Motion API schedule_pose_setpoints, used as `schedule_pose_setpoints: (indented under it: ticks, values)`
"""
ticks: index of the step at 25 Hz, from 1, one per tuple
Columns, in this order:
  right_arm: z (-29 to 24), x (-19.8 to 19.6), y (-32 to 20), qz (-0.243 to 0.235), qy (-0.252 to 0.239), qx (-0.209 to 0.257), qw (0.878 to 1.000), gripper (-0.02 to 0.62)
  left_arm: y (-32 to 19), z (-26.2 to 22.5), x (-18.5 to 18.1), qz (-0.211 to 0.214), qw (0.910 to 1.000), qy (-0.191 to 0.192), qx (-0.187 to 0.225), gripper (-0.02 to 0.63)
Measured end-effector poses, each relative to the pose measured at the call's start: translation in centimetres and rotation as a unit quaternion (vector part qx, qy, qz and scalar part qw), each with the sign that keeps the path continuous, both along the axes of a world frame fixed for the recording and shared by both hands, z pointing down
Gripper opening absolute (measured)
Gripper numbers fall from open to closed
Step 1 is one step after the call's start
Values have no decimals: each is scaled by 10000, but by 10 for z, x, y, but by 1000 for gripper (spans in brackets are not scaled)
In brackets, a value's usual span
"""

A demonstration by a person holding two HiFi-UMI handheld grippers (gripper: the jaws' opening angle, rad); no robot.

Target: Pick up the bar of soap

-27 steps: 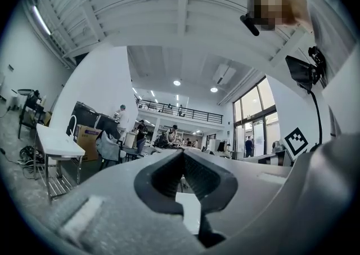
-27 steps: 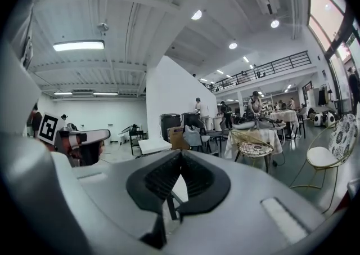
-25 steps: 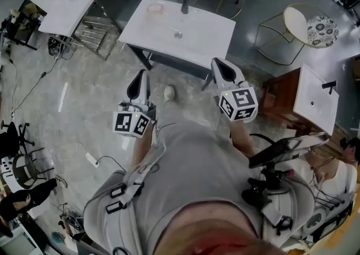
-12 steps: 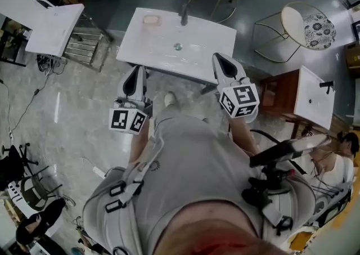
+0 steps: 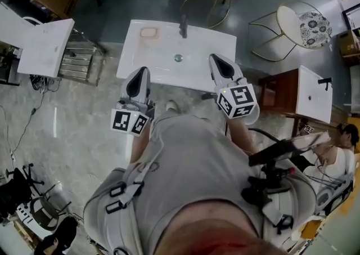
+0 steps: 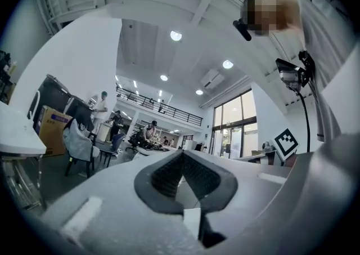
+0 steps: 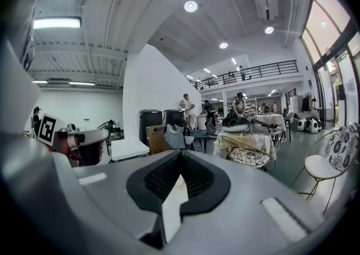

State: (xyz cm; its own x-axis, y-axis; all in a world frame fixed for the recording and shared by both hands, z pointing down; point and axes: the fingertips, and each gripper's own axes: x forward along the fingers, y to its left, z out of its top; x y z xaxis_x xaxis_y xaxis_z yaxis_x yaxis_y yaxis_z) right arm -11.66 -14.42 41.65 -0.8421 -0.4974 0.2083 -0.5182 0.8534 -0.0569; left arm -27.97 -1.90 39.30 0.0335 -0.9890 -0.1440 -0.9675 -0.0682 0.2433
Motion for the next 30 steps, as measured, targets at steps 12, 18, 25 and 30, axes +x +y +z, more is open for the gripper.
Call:
schedule_pose_setpoints:
  ticks: [12,18,25,30]
  values:
    - [28,4,-14,781,362,-206,9961,3,-53,19,-8,1376,9902,202,133,-6]
    - [39,4,-18,787,599,-284,9947,3,-54,27,1,1581,9862,468,121,-6]
    - [22,-66,-10,82,343,-107,9993,3,-45,25,-18,1354,9898,430,93,-6]
    - [8,-94,-14,-56,162,27,9998,3,-50,12,-31,1317,9911,137,144,-6]
